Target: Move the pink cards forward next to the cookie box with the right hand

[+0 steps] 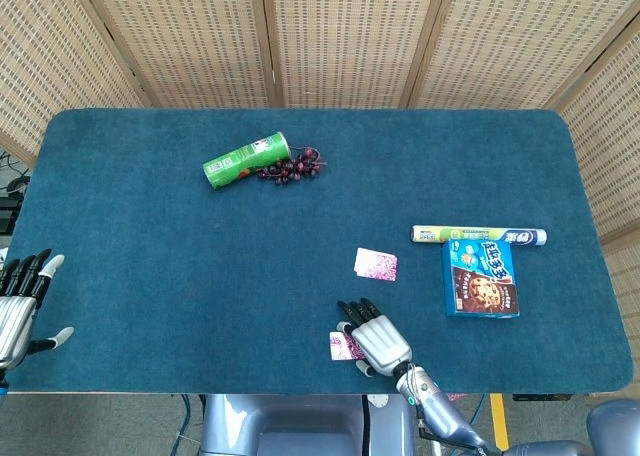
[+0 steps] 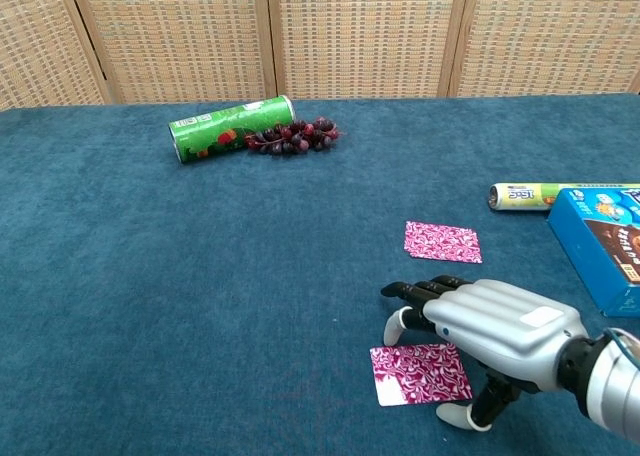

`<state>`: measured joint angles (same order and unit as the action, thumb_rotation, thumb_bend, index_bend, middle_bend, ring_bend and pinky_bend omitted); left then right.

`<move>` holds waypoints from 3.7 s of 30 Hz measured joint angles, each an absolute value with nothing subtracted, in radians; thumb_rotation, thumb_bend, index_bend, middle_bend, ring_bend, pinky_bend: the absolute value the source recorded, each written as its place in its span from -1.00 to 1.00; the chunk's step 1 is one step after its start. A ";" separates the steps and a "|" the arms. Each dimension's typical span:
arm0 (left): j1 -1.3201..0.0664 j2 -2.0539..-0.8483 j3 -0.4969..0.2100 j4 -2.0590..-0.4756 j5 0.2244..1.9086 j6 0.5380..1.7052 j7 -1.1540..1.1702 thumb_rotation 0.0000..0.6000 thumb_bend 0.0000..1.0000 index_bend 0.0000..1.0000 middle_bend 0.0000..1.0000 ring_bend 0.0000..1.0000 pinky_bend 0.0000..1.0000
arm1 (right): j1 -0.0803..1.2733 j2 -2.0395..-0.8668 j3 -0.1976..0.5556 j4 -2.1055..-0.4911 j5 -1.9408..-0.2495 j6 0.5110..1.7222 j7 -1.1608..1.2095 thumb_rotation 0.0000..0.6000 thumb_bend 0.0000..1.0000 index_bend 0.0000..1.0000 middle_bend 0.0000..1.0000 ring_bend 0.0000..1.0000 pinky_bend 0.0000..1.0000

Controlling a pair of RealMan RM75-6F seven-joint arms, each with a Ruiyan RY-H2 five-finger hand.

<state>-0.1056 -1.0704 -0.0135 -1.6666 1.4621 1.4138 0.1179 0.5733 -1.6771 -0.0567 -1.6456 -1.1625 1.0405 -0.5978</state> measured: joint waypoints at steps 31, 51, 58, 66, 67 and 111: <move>-0.106 -1.070 -0.014 -1.669 1.460 1.413 0.121 1.00 -0.99 -1.00 -1.00 -1.00 -1.00 | 0.558 -1.657 -0.002 -1.641 -1.181 1.042 -0.556 1.00 -0.12 0.11 -1.00 -1.00 -1.00; -0.106 -1.069 -0.014 -1.667 1.461 1.411 0.115 1.00 -0.99 -1.00 -1.00 -1.00 -1.00 | 0.657 -1.678 0.216 -1.529 -0.917 1.018 -0.594 1.00 -0.12 0.11 -1.00 -1.00 -1.00; -0.107 -1.068 -0.013 -1.668 1.461 1.410 0.113 1.00 -0.99 -1.00 -1.00 -1.00 -1.00 | 0.702 -1.721 0.244 -1.417 -0.835 0.996 -0.613 1.00 -0.12 0.11 -1.00 -1.00 -1.00; -0.107 -1.067 -0.013 -1.667 1.462 1.408 0.108 1.00 -0.99 -1.00 -1.00 -1.00 -1.00 | 0.732 -1.746 0.254 -1.368 -0.792 0.997 -0.628 1.00 -0.12 0.11 -1.00 -1.00 -1.00; -0.107 -1.066 -0.012 -1.667 1.462 1.408 0.107 1.00 -0.99 -1.00 -1.00 -1.00 -1.00 | 0.733 -1.745 0.254 -1.367 -0.786 0.997 -0.629 1.00 -0.12 0.11 -1.00 -1.00 -1.00; -0.107 -1.070 -0.015 -1.670 1.457 1.411 0.115 1.00 -0.99 -1.00 -1.00 -1.00 -1.00 | 0.752 -1.667 0.222 -1.467 -0.710 1.024 -0.630 1.00 -0.38 -0.65 -1.00 -1.00 -1.00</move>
